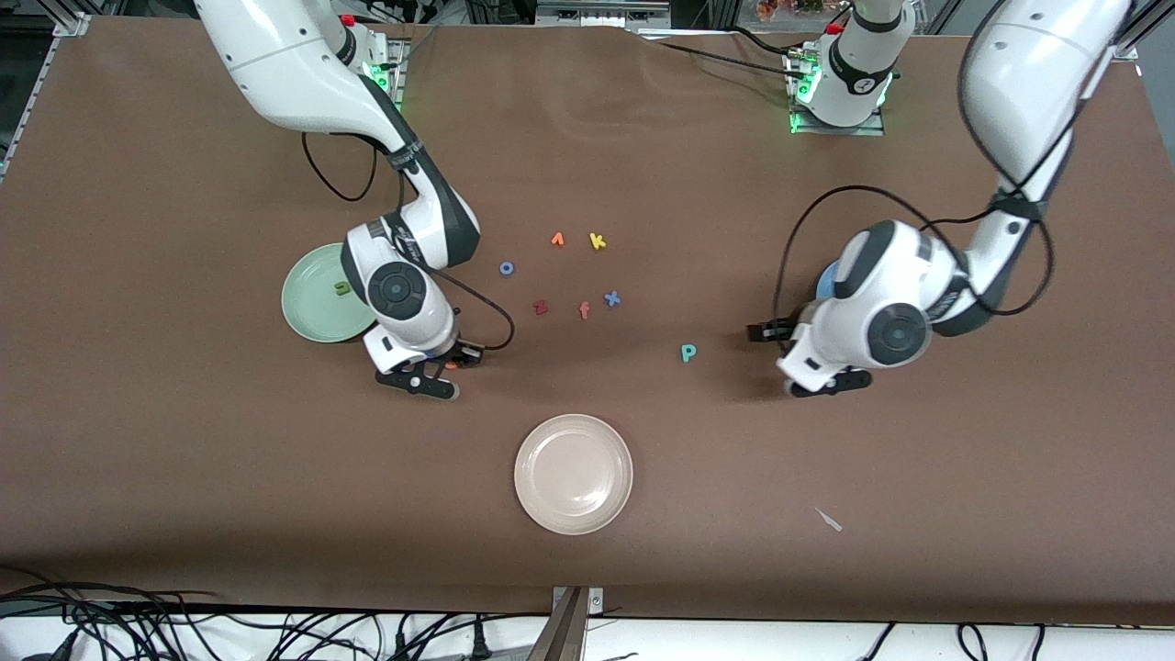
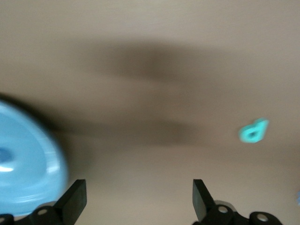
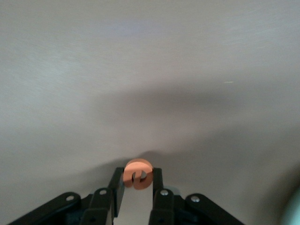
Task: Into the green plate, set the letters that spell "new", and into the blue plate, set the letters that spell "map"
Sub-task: 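Place the orange e on the green plate while the left gripper grasps the teal p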
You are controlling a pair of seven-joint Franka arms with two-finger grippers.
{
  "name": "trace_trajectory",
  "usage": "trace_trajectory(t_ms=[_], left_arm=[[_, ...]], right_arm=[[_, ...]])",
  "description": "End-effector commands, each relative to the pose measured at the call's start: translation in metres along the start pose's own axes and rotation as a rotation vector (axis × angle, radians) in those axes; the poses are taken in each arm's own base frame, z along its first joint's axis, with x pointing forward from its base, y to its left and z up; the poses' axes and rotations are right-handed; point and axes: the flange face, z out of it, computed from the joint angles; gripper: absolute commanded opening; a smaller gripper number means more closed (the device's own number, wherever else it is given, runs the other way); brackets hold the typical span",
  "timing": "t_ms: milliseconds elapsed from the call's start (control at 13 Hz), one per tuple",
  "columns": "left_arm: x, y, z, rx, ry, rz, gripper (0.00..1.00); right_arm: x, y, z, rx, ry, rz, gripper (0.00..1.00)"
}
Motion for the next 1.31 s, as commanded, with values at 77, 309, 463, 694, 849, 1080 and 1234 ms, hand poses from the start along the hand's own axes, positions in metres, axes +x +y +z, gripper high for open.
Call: trace_trajectory(t_ms=[77, 309, 463, 694, 849, 1080, 1234], left_arm=[[0.003, 0.068, 0.031, -0.084, 0.048, -0.064, 0.99], [0.013, 0.098, 0.043, -0.094, 0.068, -0.049, 0.99], [0.012, 0.102, 0.056, -0.048, 0.084, -0.031, 0.93], [0.011, 0.104, 0.063, -0.035, 0.082, -0.025, 0.75], [0.010, 0.104, 0.064, -0.034, 0.079, -0.025, 0.65], [0.010, 0.104, 0.071, -0.029, 0.071, -0.028, 0.60], [0.007, 0.108, 0.076, -0.025, 0.065, -0.027, 0.60]], right_arm=[[-0.017, 0.084, -0.046, -0.028, -0.052, -0.193, 0.09], [-0.034, 0.166, -0.052, -0.028, -0.088, -0.332, 0.09], [-0.042, 0.213, -0.042, -0.010, -0.125, -0.362, 0.09], [-0.051, 0.247, -0.012, 0.044, -0.138, -0.378, 0.10], [-0.065, 0.253, 0.013, 0.039, -0.104, -0.392, 0.09], [-0.072, 0.271, 0.035, 0.031, -0.064, -0.432, 0.10], [-0.074, 0.274, 0.044, 0.021, -0.058, -0.432, 0.10]])
